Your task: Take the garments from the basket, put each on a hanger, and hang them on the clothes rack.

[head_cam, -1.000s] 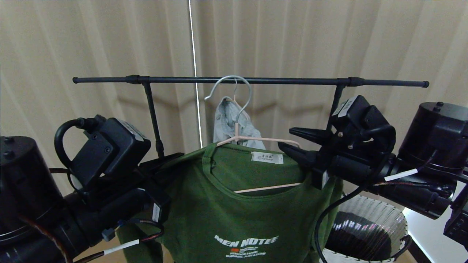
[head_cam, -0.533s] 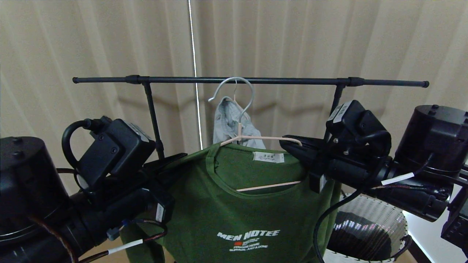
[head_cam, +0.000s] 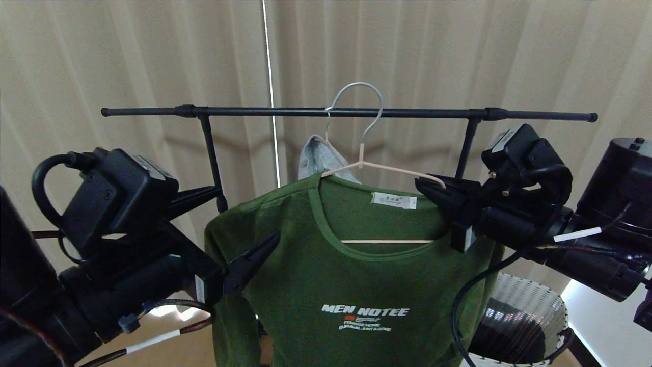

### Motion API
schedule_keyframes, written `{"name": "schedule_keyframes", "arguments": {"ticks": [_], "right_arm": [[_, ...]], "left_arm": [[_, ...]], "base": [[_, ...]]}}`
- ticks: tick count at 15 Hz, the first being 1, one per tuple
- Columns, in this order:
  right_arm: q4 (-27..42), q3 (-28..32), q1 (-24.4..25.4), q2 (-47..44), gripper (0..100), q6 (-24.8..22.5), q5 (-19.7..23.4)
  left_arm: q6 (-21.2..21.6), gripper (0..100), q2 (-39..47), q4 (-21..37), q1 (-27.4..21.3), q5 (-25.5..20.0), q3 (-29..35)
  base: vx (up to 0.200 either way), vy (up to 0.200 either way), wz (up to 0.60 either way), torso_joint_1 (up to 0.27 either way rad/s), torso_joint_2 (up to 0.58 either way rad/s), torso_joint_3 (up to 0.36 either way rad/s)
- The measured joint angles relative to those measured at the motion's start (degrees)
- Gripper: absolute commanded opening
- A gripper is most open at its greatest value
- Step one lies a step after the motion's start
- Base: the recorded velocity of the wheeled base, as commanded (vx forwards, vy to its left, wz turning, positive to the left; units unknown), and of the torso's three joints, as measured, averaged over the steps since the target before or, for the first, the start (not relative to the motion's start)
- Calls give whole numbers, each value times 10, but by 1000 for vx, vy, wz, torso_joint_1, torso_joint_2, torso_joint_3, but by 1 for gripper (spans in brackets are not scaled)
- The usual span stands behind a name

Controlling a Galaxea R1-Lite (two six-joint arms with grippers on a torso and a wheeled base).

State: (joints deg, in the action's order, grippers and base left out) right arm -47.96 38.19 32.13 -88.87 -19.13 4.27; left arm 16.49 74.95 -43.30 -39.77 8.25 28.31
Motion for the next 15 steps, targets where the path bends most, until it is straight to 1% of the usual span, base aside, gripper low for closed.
{"name": "schedule_keyframes", "arguments": {"ticks": [5,7,10,11,12,13,15], "right_arm": [[1,-1,-36,13,0,0,0],[2,-6,-46,23,0,0,0],[1,-24,-54,46,0,14,5],[1,-30,-54,55,0,22,6],[0,-34,-54,61,0,27,8],[0,-37,-54,66,0,32,13],[-6,-48,-44,75,0,44,24]], "left_arm": [[-17,100,-30,0,23,-1,-26],[-17,100,-40,0,34,-2,-43],[-12,100,-33,1,85,-5,-85],[-12,100,-21,0,93,-23,-94],[-10,100,-10,0,97,-50,-96],[-8,100,3,-1,99,-64,-95],[-5,100,33,-2,104,-71,-78]], "base": [[0,0,0,0,0,0],[0,0,0,0,0,0],[0,0,0,0,0,0],[0,0,0,0,0,0],[0,0,0,0,0,0],[0,0,0,0,0,0],[0,0,0,0,0,0]]}}
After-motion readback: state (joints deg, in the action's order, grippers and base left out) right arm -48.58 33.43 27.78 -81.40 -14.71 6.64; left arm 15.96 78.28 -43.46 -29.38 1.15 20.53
